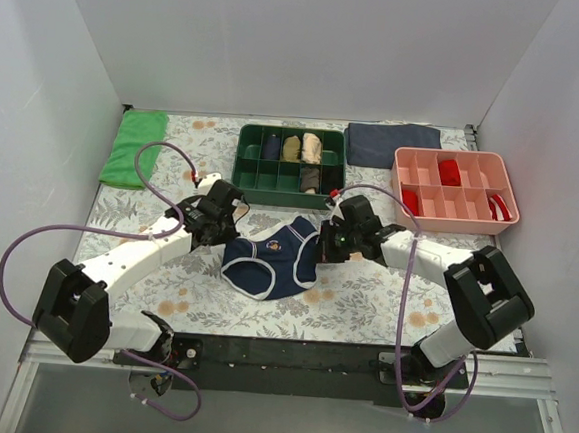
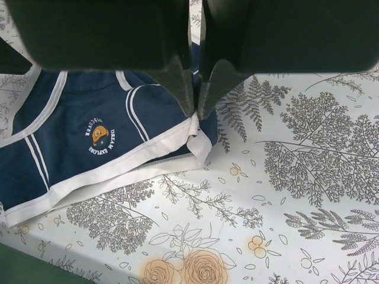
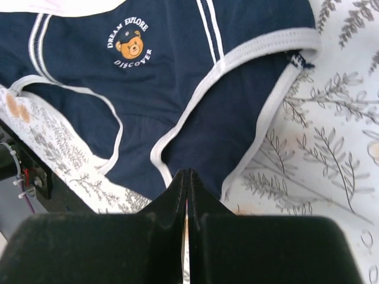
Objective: Roll the underwear
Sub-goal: Flatten out the underwear at the center of the board.
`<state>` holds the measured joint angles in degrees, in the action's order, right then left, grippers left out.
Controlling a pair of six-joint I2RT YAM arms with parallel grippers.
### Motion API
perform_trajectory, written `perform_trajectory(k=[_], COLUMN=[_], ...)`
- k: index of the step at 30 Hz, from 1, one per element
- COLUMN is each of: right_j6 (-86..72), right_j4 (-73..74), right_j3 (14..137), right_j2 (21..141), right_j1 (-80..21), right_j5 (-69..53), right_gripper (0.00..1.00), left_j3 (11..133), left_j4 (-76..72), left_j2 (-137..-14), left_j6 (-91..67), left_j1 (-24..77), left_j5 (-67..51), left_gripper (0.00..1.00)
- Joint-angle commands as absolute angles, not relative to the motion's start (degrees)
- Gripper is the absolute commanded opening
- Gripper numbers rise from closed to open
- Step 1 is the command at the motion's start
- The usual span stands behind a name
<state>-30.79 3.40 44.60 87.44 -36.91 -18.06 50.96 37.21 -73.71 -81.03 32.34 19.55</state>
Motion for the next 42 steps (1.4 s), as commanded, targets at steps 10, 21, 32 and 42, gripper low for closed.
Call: perform_trajectory(k=[10,21,32,42], right_j6=[-30.9,-34.1,-44.6,-31.5], right_j4=[4.9,10.1,17.7,20.7], right_j3=[46.7,37.1,31.7,44.2], right_j2=[94.1,86.8,71.8,64.4], right_j1=[-38.3,-44.0,-51.6,-44.5], right_j5=[-13.2,-6.2,-2.5,6.2], right_gripper=[0.01,0.01,0.01,0.60], left_j3=[47.2,44.7,46.2,49.9], left_j4=[35.3,33.4,33.4,30.8], left_j2=[-72.2,-75.8,-82.4,-86.3], left_j6=[-81.8,-81.2,-80.1,-75.1], left_j1=[28.1,27.8,27.8,27.8], left_j5=[20.7,15.7,15.1,13.2], left_gripper=[0.00,0.00,0.00,0.00])
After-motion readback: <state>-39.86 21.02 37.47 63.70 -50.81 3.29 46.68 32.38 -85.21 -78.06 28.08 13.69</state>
